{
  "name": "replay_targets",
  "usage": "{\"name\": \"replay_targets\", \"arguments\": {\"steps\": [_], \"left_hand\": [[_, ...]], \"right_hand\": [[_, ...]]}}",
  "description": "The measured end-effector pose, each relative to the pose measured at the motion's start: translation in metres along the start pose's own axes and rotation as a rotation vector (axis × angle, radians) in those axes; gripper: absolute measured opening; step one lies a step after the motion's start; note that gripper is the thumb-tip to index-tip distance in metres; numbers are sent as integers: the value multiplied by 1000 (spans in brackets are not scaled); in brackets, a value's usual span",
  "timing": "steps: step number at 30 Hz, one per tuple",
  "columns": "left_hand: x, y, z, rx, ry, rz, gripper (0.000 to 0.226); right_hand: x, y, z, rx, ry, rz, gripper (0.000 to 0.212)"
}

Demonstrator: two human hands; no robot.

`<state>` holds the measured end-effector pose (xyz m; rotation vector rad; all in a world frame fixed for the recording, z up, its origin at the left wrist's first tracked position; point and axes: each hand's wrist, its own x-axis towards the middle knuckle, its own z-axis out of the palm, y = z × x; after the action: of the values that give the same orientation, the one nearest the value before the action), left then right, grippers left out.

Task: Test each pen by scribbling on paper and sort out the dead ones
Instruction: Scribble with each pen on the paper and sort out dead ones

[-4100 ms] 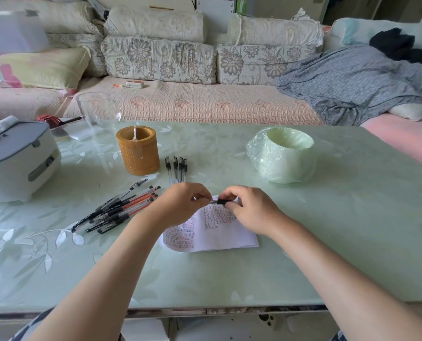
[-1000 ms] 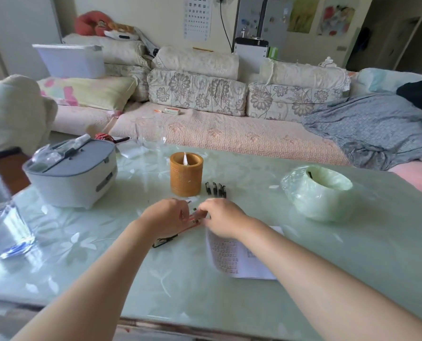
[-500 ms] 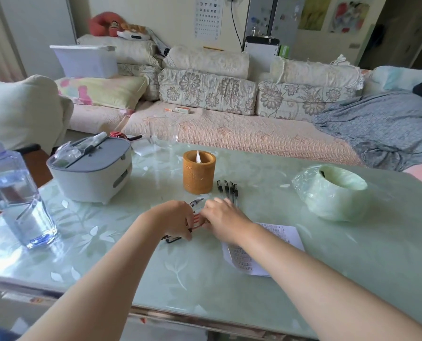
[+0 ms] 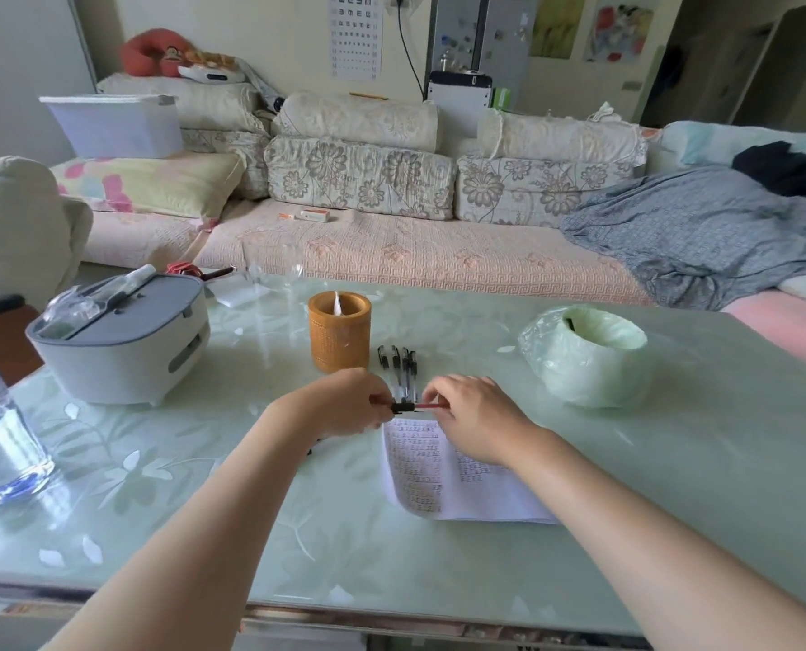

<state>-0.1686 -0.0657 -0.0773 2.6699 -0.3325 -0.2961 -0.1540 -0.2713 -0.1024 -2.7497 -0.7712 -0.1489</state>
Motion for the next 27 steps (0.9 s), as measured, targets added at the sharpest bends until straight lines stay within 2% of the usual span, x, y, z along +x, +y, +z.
{"name": "replay_targets", "arguments": {"steps": [4,8,11,15,22,27], "left_hand": [[14,31,15,-38,34,100,13],[23,48,32,-81,53,128,6],[29,53,39,-94,28,129,12],[36,56,46,-111,8,117,1],[44,49,61,-212,113,134,10],[48,50,71,-291,196,195,20]], "right_hand": [[-20,7,-3,71,-32,16,23],[-36,24,-2,62,11,76,32],[-44,38,-1,45,-14,87,29],[-42,48,-1,48,-47,96,24],[-42,60,5,143,-54,108,11],[-39,66,10,228,-96,157,22]]}}
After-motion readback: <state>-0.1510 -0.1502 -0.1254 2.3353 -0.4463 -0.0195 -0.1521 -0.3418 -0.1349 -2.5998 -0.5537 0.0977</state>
